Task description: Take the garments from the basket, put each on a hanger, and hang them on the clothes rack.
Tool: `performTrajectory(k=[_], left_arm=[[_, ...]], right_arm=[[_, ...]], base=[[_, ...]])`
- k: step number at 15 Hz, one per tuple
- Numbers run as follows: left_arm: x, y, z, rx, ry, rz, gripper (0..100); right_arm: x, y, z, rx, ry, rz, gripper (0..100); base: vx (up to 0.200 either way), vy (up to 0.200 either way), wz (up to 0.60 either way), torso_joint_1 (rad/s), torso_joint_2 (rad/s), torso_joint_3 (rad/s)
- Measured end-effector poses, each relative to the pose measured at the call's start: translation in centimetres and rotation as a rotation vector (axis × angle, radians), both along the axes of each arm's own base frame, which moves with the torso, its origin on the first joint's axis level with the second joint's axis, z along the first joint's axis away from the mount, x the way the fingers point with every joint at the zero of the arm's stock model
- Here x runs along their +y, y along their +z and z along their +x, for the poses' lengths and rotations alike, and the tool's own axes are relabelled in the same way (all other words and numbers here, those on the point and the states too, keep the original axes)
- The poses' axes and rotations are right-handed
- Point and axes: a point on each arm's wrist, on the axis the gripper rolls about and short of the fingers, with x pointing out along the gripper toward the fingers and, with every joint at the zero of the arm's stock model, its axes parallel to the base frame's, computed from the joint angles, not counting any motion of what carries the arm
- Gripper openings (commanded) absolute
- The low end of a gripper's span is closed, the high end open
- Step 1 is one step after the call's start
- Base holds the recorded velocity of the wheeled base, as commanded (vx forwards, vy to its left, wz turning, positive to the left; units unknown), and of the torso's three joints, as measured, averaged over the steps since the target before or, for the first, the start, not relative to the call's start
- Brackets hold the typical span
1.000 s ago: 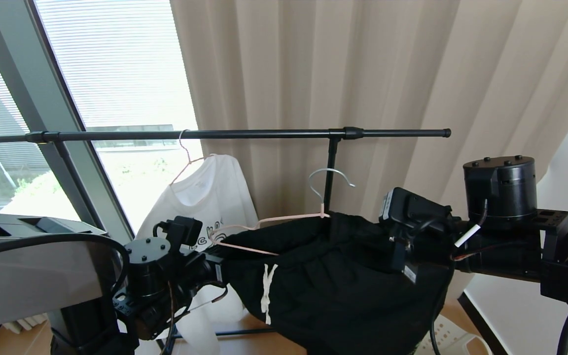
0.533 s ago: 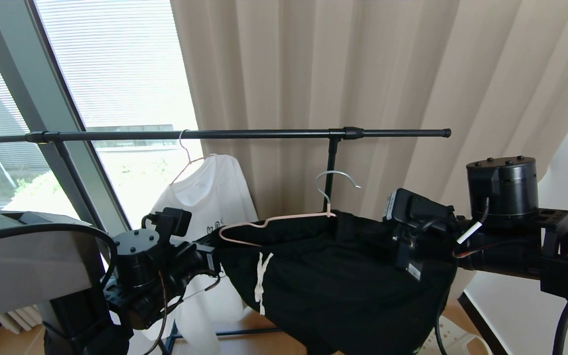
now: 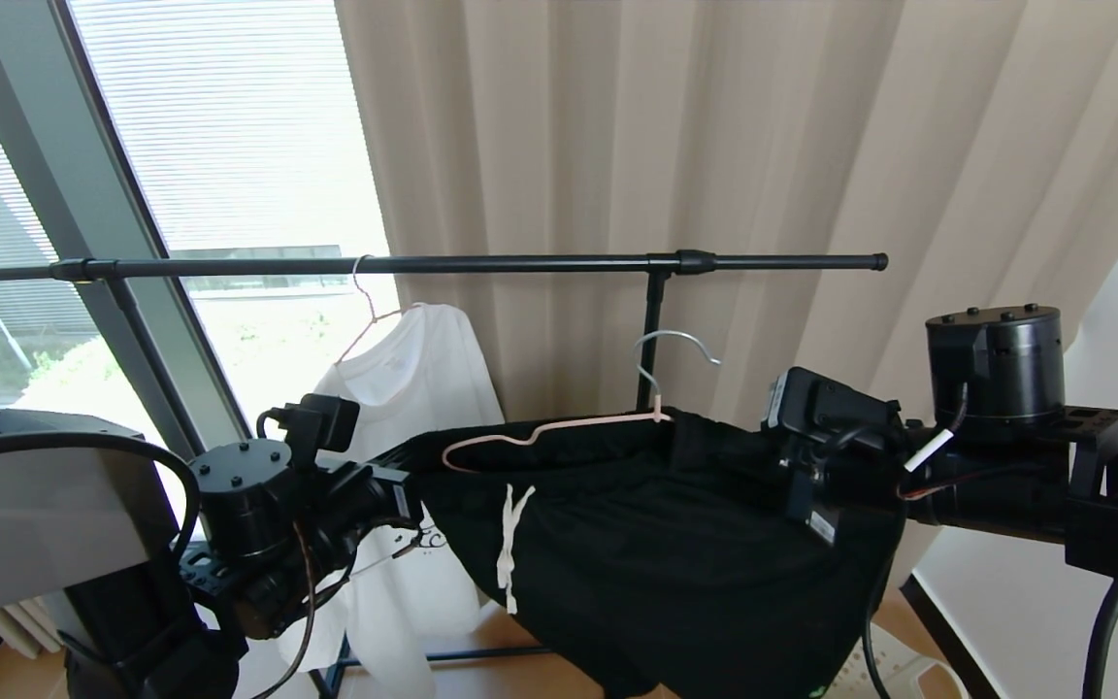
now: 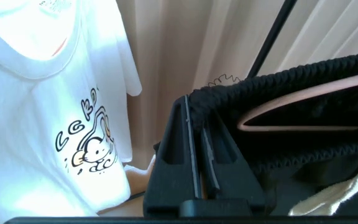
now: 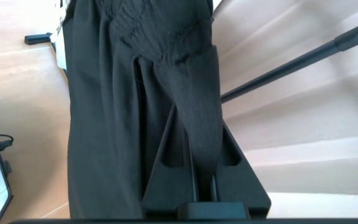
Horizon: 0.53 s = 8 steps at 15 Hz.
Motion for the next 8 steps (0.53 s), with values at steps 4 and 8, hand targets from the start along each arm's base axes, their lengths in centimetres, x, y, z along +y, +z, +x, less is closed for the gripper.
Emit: performTrajectory(k=[4, 8], left_arm=[[0.1, 0.8, -0.2, -0.022, 0.0, -0.008, 0], [0.1, 1.5, -0.7, -0.04, -0.007, -0.008, 0]], right_arm=[[-0.1, -0.3, 0.4, 0.002, -0.004, -0.013, 0], [-0.4, -0.7, 0.9, 0.011, -0.024, -0.022, 0]], base=[[0.0, 0.0, 0.0, 0.0, 0.0, 0.0], [0.0, 0.0, 0.0, 0.0, 0.0, 0.0]])
